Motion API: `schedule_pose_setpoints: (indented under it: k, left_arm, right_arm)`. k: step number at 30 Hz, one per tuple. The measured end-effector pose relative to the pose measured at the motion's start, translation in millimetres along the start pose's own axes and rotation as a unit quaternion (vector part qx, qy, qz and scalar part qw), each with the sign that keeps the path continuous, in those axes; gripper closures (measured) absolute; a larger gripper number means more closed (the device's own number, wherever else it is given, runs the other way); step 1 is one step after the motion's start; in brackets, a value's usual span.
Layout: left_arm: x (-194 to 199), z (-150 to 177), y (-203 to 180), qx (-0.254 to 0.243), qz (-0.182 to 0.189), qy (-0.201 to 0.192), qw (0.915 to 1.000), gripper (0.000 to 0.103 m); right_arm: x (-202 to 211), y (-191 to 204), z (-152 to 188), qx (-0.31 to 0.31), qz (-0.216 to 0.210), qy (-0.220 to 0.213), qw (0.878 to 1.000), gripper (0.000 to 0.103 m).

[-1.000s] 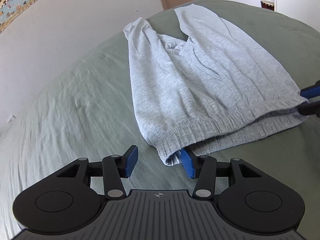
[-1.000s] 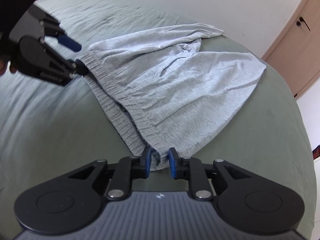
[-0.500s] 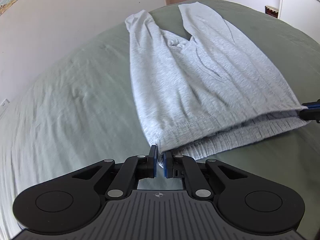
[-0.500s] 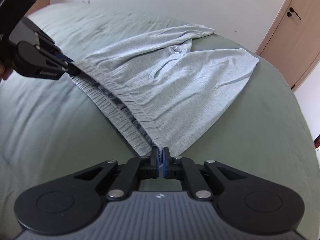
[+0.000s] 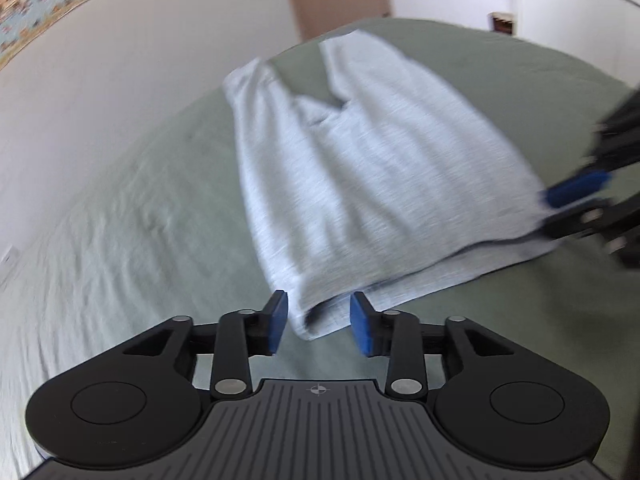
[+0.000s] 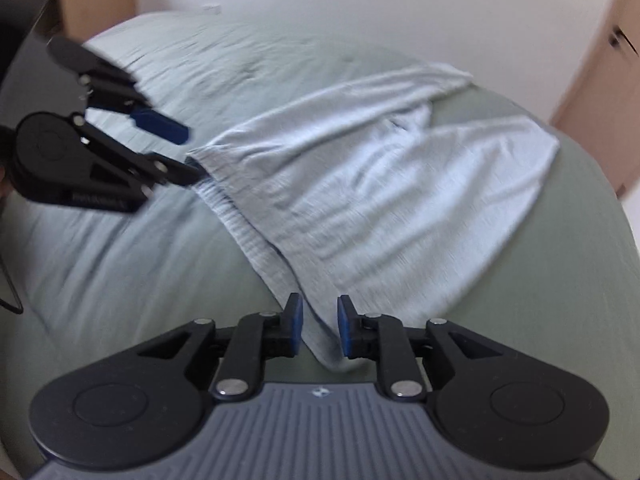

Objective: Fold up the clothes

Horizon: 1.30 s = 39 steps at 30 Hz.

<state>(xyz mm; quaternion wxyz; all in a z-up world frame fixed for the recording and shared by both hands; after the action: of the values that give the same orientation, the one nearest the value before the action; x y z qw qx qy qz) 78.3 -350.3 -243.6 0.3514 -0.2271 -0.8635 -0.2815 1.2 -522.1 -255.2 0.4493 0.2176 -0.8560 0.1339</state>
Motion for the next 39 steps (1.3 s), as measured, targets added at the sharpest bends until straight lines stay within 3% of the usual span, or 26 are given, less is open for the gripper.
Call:
schedule_pose_setpoints:
  k: [4, 15, 16, 18, 21, 35, 39]
  left_arm:
    - [-16.3, -3.2, -3.4, 0.042, 0.034, 0.023, 0.9983, 0.067]
    - [-24.8, -1.5, 4.5, 0.064, 0.042, 0.048, 0.9959, 0.067]
    - [-24.5, -1.8, 4.9, 0.064, 0.042, 0.049, 0.9958, 0.067]
    - [-21.9, -2.5, 5.4, 0.063, 0.041, 0.048, 0.9961, 0.067]
    - [-18.5, -3.6, 6.0, 0.061, 0.037, 0.045, 0.9965, 0.067]
    - [-12.6, -7.8, 20.4, 0.067, -0.003, 0.042, 0.9969, 0.067]
    - [-18.0, -12.1, 31.8, 0.076, -0.026, 0.045, 0.9957, 0.067]
  right_arm:
    - [-22.4, 11.9, -10.9, 0.047, 0.010, 0.010, 0.999, 0.077]
    - [-47.7, 14.8, -20.9, 0.090, 0.027, 0.001, 0.996, 0.076]
    - [-47.8, 15.4, -20.0, 0.090, 0.028, -0.001, 0.996, 0.080]
    - [-46.3, 14.9, -19.5, 0.085, 0.026, -0.003, 0.996, 0.098]
    - [-34.4, 17.0, -17.2, 0.085, 0.023, -0.012, 0.996, 0.100]
    - [-35.5, 30.9, -2.6, 0.082, 0.016, 0.007, 0.996, 0.100]
    - [-26.5, 22.2, -9.3, 0.051, 0.016, 0.003, 0.999, 0.092]
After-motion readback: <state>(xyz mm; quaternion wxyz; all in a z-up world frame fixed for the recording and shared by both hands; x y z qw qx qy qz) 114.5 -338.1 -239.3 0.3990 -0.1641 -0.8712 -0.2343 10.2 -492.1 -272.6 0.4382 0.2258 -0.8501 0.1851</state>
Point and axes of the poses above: each gripper's, at about its wrist camera, not at the fingertips, and x roughly against the way its jaws point, y to its left, z to its underside, the point moved 2 cm from there along -x, roughly the way its jaws point, and after that the axes turned 10 degrees about -z, right-handed, at the moved point
